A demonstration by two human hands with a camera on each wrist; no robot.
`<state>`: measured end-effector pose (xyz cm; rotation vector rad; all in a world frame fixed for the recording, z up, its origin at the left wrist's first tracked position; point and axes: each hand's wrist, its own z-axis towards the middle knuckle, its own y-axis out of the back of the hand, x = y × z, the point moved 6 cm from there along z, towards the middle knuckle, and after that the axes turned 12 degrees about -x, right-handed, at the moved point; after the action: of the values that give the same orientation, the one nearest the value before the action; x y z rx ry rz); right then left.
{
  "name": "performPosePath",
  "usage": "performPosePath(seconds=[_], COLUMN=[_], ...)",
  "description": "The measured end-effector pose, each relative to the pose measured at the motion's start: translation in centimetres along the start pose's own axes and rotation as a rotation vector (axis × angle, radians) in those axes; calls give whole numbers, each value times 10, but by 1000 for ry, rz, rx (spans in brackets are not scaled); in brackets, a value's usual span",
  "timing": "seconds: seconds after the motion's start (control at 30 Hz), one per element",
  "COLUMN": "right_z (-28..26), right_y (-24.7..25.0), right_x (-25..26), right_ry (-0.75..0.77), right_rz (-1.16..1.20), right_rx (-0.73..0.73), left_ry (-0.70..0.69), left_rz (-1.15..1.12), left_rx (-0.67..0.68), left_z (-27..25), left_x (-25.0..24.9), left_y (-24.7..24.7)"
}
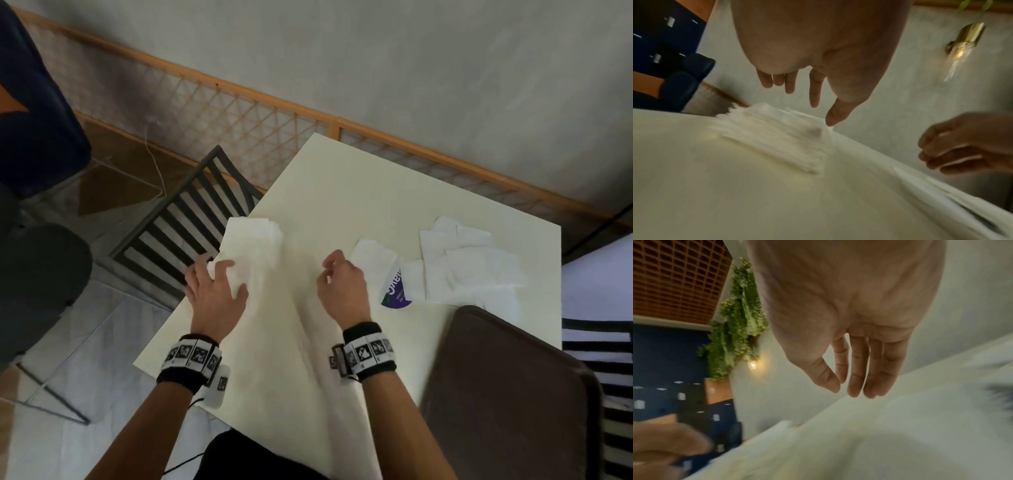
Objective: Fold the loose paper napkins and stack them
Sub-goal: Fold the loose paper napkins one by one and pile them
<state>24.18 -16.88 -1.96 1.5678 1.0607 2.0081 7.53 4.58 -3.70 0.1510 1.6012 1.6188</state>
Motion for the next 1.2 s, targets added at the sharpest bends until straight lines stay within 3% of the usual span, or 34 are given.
performPosePath(seconds=[0.1,0.27,0.37,0.53,0.67,0.8,0.9,0.97,1.2], right_z=[16,12,15,26,12,-12,-28,-35,-42], right_y=[65,91,96,122,156,188,194,195,171], right_x=[-69,-148,-162,-157,-119,-80,-54,-39,-37], right_ry=[-96,-146,-116,-151,-100,-249,-292,-304,-376], right_rz=[-200,-445,-478,-300,11,433,744,829,870], right_rx=[-125,40,21,-1,-60,-57,5,14,-99], left_ry=[-137,-268,-298,-315,-346,-335,-221,-113,-181], left_rz=[-192,-426,-489,-604,-688,-682,-806,-945,-828], left_rx=[-4,191,261,387,451,484,527,573,339], left_z=[-20,-61,-77,-84,-82,-77,-73,-71,-64], left_x=[-35,-88,-108,-142,-169,-188,-201,-206,-194], left_y=[5,-1,-8,-7,-6,-7,-1,4,13])
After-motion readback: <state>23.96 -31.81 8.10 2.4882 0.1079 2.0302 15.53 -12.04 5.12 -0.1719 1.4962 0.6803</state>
